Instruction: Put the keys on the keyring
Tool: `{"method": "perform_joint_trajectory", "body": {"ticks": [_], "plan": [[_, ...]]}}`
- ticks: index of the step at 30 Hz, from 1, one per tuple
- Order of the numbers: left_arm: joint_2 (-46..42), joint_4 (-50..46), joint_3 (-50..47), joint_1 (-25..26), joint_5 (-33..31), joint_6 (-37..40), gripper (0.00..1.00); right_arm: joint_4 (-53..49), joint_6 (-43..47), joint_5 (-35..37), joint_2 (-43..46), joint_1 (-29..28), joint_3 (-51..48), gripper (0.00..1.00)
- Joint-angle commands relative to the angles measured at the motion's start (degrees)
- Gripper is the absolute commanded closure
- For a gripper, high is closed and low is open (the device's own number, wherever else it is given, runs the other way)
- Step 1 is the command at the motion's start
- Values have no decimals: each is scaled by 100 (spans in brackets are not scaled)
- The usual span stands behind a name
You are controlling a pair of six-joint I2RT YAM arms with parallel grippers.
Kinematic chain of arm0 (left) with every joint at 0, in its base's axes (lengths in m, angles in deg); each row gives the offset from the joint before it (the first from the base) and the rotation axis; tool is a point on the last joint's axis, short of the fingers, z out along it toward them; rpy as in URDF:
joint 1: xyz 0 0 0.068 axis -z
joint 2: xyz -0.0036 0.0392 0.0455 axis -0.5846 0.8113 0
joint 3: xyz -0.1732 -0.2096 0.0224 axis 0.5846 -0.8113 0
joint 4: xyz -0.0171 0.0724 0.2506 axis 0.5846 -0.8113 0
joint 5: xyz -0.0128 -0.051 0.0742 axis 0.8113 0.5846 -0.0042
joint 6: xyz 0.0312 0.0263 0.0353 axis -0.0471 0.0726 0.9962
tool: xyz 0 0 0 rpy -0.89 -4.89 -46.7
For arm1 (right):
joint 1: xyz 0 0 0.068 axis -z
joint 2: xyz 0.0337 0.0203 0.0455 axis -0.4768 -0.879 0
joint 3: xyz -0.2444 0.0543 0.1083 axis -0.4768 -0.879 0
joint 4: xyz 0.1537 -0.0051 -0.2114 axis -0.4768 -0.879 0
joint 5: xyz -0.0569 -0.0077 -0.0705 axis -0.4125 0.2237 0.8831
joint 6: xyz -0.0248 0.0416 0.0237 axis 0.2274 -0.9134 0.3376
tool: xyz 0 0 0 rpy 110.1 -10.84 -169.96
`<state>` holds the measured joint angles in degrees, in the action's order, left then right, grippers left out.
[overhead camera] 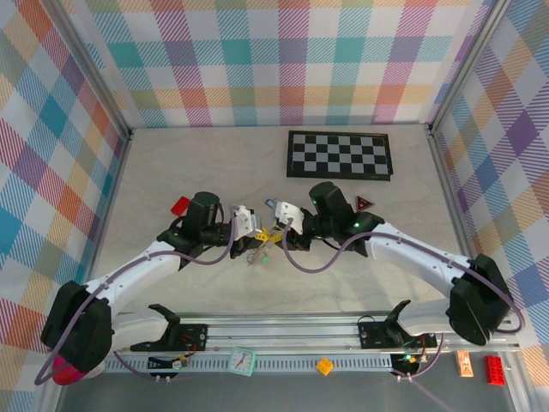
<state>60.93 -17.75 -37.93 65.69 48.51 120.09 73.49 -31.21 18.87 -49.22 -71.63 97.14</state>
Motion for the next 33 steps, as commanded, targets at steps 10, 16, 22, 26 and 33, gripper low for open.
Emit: {"method": "perform_joint_trajectory", "body": {"ticks": [10, 16, 22, 26, 33], "plan": [[-814, 1307, -639, 199, -81, -149, 100, 1082, 51, -763, 398, 288, -750, 68], [-808, 2150, -910, 200, 77, -565, 100, 1304, 120, -1010, 280, 159, -702, 70], [-720, 2331, -911, 204, 311, -736, 100, 1359, 185, -1073, 263, 107, -656, 74], [-656, 2412, -911, 206, 434, -830, 100, 1350, 211, -1073, 252, 98, -640, 77], [-656, 2443, -946, 203, 488, -891, 100, 1424, 194, -747, 429, 94, -746, 77]]}}
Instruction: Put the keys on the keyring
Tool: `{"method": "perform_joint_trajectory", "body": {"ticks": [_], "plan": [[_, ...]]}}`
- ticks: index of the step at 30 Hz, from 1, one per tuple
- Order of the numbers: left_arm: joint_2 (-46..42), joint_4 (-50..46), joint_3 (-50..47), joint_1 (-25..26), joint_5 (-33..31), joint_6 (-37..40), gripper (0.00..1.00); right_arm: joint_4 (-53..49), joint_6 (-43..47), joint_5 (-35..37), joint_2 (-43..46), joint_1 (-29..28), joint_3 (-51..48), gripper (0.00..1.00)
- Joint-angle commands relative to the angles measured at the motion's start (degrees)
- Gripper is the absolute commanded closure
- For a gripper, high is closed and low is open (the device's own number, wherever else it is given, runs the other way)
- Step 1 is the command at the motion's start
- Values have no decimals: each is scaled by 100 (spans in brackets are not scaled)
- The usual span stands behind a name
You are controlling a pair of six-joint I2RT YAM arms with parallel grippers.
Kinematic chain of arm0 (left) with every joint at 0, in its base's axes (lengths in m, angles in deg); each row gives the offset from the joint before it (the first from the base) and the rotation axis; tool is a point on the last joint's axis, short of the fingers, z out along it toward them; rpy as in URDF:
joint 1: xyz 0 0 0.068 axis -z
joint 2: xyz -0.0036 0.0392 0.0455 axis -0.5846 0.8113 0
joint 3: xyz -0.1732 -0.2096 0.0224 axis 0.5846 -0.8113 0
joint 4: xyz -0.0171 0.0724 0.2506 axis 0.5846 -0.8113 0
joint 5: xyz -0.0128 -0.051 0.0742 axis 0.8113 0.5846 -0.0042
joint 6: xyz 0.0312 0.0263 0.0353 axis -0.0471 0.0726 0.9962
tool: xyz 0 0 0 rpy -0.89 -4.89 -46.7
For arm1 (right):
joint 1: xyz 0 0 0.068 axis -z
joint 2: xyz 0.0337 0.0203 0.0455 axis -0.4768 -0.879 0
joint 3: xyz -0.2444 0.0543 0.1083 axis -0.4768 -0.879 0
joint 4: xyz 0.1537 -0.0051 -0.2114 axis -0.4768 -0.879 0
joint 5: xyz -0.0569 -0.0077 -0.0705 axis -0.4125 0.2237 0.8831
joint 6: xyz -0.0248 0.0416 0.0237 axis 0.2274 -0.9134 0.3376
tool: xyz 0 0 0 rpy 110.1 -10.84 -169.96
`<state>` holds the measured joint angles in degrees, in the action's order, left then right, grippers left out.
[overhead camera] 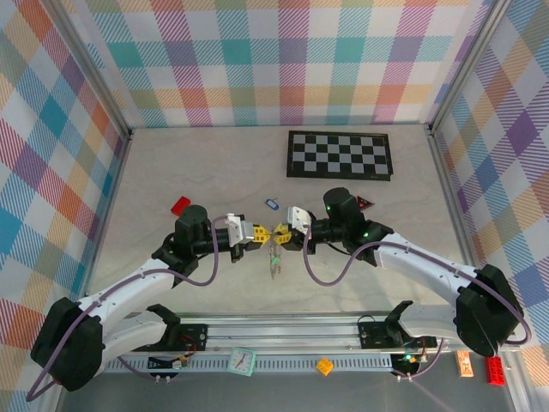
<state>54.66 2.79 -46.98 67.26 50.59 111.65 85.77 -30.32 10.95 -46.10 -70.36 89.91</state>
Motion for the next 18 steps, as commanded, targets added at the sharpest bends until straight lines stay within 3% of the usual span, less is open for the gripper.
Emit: {"method": "perform_joint_trajectory", "body": {"ticks": [1, 4, 18], "plan": [[-35, 393, -50, 50, 283, -56, 100, 187, 123, 124, 153, -31, -37, 74], [-45, 405, -66, 51, 280, -56, 100, 176, 155, 271, 261, -29, -111, 73], [98, 454, -15, 60, 289, -47, 100, 258, 3, -443, -86, -85, 233, 81]]}}
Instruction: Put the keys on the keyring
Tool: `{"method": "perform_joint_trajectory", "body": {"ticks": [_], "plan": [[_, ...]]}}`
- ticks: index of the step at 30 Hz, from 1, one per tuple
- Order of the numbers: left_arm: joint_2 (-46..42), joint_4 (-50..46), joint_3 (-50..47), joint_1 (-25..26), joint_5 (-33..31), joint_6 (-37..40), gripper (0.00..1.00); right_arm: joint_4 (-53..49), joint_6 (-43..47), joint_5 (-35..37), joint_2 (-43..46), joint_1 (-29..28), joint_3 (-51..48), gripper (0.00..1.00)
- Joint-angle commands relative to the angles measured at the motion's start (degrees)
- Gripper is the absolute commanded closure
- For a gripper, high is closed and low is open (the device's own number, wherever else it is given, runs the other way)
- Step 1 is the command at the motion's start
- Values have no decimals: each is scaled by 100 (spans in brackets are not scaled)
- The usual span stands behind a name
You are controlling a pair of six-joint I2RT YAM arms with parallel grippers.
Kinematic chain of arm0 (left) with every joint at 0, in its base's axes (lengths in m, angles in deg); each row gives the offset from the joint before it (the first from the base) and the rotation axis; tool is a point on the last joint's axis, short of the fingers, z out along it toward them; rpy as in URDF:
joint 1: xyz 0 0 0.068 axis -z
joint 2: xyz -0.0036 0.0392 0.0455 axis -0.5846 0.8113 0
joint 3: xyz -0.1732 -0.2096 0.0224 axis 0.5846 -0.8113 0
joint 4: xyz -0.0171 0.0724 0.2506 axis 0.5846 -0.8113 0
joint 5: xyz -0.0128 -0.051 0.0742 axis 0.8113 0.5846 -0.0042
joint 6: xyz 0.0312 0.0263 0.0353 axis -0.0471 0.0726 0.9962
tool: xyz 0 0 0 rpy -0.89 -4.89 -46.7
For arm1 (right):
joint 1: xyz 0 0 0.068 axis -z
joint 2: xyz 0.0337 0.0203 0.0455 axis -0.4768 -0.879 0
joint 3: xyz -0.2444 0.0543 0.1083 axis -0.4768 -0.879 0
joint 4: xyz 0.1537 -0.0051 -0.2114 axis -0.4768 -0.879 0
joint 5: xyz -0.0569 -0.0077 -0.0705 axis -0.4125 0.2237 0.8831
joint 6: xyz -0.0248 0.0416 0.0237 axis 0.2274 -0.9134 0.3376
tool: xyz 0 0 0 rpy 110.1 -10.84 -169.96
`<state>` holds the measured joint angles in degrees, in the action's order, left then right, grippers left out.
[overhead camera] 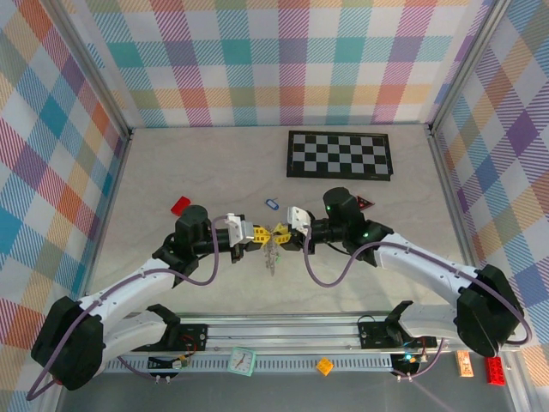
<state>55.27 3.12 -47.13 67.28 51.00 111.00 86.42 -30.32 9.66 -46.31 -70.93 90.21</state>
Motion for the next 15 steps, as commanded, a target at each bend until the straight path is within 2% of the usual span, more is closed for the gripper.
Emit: {"method": "perform_joint_trajectory", "body": {"ticks": [1, 3, 6, 7, 10, 12, 15], "plan": [[44, 435, 0, 57, 259, 10, 100, 219, -12, -319, -73, -33, 202, 82], [90, 484, 0, 57, 265, -28, 100, 278, -51, -367, -104, -32, 205, 86], [134, 578, -13, 60, 228, -124, 100, 250, -41, -375, -137, -33, 220, 100], [140, 584, -17, 62, 178, -161, 100, 191, -8, -351, -136, -32, 228, 100], [60, 503, -48, 66, -114, -279, 88, -159, 142, -172, -88, -35, 308, 100], [-53, 253, -70, 66, -327, -272, 74, -491, 269, -22, -56, -33, 407, 100], [-275, -192, -61, 75, -535, -210, 65, -1005, 376, 163, -60, -35, 607, 100]]}}
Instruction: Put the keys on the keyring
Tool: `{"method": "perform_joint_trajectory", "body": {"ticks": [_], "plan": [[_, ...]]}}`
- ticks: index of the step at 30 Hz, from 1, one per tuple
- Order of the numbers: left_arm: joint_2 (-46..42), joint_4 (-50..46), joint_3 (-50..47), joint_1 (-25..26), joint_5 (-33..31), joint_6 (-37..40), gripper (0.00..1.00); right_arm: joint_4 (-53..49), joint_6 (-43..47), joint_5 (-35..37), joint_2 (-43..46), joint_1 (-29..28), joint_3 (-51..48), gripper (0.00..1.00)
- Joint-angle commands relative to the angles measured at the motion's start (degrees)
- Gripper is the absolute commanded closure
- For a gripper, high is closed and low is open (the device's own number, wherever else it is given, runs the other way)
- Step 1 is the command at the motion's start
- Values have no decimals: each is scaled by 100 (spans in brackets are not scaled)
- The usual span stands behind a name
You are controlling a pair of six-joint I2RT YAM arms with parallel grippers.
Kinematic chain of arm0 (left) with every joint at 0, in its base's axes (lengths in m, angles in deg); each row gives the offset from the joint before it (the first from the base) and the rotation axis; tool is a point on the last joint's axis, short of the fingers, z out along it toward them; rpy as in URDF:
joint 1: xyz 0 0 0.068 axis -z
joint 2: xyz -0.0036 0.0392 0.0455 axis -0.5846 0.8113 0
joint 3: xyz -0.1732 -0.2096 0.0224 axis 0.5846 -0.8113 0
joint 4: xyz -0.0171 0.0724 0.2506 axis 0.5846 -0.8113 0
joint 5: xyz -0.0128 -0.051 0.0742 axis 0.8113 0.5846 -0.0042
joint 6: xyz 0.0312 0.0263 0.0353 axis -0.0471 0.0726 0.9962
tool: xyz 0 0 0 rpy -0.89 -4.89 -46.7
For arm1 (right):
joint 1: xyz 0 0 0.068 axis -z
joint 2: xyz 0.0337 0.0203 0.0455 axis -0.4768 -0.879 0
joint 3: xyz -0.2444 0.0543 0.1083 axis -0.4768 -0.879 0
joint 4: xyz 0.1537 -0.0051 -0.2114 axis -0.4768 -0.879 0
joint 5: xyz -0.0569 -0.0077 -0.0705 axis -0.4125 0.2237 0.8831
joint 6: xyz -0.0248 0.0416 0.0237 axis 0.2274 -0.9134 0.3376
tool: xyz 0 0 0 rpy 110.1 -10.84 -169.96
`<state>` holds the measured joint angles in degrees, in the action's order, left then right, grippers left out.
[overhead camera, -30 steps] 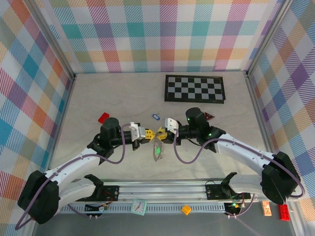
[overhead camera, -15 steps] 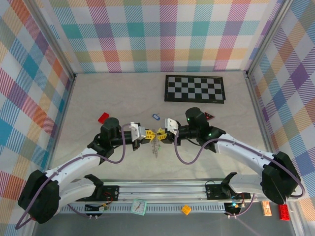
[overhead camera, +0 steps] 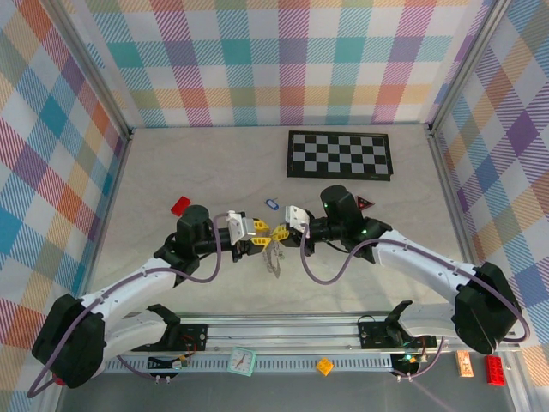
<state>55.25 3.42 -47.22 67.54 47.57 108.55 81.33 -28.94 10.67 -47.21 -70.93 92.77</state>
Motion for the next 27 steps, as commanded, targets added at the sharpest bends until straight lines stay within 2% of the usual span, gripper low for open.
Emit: {"method": "perform_joint_trajectory", "body": {"ticks": [1, 8, 11, 16, 27], "plan": [[-346, -343, -60, 48, -244, 42, 63, -660, 234, 120, 8, -34, 431, 100], [-1189, -943, -313, 84, -1096, -220, 55, -1663, -239, 387, -247, -33, 1056, 100], [-1387, -1188, -330, 84, -1174, -280, 55, -1805, -317, 412, -280, -34, 1154, 100], [-1277, -1394, -185, 84, -1040, -291, 56, -2119, -426, 419, -397, -34, 1417, 100], [-706, -918, 28, 84, -430, -587, 63, -2232, -406, -96, -517, -34, 1569, 100]]}}
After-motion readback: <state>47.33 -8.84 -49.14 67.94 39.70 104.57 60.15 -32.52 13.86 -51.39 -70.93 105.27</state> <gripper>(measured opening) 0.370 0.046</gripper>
